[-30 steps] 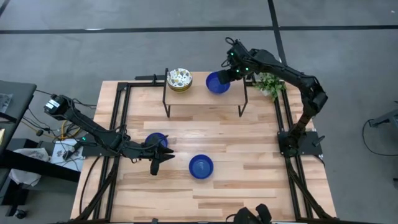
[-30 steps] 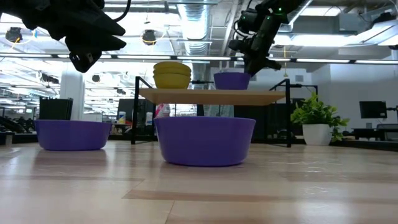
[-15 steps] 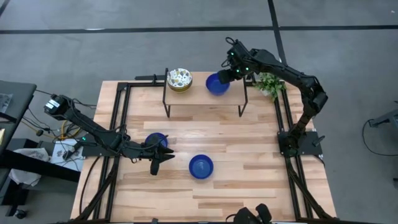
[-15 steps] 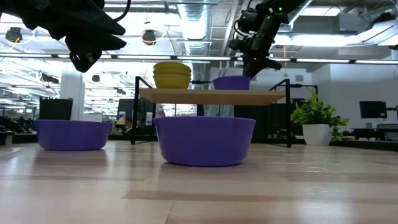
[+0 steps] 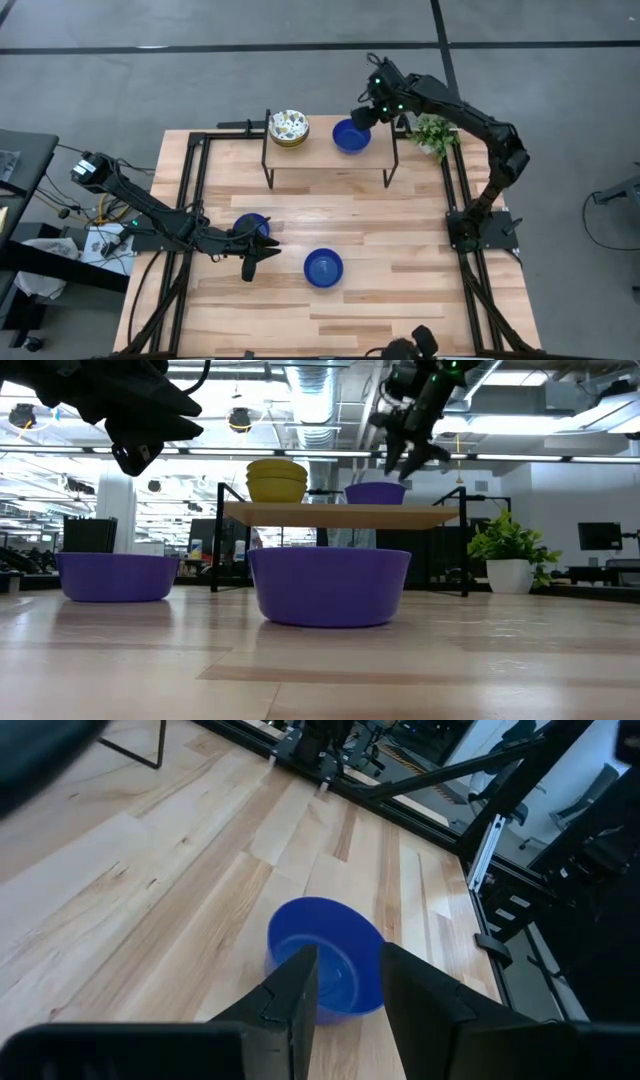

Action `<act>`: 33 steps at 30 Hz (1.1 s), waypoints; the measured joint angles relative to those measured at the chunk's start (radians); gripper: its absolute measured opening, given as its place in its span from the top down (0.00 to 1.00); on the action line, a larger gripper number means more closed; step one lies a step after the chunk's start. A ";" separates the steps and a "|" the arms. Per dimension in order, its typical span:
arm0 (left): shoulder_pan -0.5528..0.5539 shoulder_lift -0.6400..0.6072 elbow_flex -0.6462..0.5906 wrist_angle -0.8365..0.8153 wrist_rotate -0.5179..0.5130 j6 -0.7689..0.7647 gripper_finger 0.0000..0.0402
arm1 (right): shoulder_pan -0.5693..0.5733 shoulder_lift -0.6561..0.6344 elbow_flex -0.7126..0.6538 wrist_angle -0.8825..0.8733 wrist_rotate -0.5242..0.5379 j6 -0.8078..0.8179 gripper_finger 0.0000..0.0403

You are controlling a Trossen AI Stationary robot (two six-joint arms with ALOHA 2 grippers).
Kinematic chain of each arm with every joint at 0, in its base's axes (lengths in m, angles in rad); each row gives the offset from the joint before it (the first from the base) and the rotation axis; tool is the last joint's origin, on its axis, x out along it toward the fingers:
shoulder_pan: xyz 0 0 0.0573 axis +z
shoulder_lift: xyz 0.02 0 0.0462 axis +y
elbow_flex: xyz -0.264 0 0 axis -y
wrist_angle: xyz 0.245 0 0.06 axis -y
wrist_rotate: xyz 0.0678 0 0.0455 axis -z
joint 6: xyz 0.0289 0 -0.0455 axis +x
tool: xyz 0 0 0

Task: Pick & Place Mini bowls
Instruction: Stack the right blue bowl on top of the blue bowl on the shelf

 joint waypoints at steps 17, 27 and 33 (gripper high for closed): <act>-0.005 0.000 0.000 0.000 0.000 -0.020 0.73 | 0.353 -0.221 0.045 0.023 0.068 -0.139 0.61; -0.005 0.008 0.000 0.000 0.001 -0.025 0.73 | 0.597 -0.210 0.044 0.017 0.011 -0.375 0.67; -0.005 0.058 0.001 0.022 0.001 -0.030 0.73 | 0.735 -0.188 0.042 0.036 -0.029 -0.455 0.67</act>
